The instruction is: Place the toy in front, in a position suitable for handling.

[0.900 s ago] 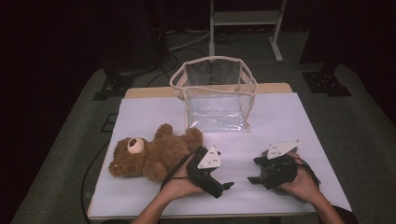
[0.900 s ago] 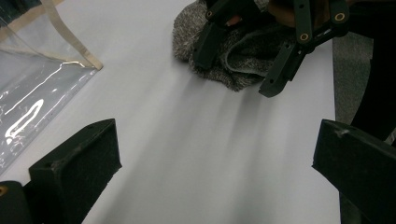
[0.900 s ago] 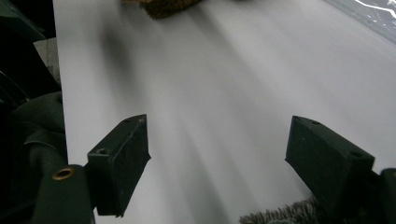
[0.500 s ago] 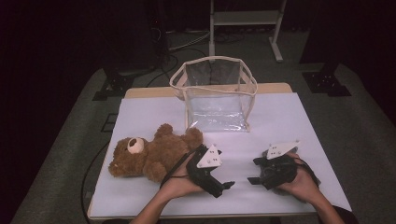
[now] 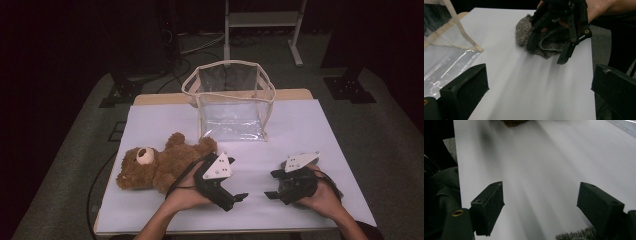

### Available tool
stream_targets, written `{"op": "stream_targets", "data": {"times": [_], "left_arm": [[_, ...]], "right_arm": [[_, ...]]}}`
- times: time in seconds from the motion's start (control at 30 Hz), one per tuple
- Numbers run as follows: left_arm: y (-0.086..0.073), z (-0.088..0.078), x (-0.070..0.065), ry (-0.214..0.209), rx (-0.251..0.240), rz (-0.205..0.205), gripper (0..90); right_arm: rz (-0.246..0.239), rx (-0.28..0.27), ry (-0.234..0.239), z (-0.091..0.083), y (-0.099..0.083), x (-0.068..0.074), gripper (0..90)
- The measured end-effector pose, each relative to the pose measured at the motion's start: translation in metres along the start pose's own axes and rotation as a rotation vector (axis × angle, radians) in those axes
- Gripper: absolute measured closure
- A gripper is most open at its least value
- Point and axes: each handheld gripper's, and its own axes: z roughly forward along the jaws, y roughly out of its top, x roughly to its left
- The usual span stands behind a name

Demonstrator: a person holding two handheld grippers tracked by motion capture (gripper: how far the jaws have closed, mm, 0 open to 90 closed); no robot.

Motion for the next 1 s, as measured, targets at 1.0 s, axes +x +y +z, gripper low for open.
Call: {"op": "stream_targets", "data": {"times": [1.0], "left_arm": [[-0.004,-0.079,0.034,0.063,0.019,0.056,0.1]], "right_arm": [[-0.045,-0.108,0.148,0.003,0.056,0.013,20.6]]}}
